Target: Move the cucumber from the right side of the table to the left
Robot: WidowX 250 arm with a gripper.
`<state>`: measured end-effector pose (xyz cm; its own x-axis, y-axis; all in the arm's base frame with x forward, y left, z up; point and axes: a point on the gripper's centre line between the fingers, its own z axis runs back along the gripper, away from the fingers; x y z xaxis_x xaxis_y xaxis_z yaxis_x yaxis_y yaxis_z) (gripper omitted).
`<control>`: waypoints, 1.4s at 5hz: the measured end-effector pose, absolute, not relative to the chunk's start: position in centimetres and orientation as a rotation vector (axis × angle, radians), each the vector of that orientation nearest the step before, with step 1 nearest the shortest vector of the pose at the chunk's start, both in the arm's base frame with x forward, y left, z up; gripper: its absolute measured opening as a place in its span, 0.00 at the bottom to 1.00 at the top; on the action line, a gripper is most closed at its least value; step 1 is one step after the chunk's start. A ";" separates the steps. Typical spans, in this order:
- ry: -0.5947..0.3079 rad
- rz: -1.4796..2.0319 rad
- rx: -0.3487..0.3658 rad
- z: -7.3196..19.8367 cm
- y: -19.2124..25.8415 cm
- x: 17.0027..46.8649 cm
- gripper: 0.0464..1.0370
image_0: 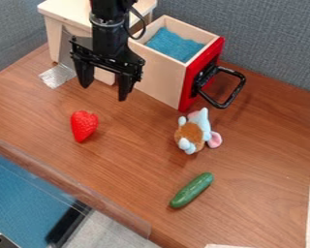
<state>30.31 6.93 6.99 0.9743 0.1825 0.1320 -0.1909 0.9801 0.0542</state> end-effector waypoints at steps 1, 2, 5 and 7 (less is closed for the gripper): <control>-0.105 0.188 0.056 6.3 6.7 30.2 0.96; -0.122 0.058 -0.035 6.8 2.4 30.3 0.96; -0.085 -0.291 -0.136 4.8 -7.3 27.5 0.96; -0.053 -0.380 -0.079 0.8 -10.1 26.9 0.96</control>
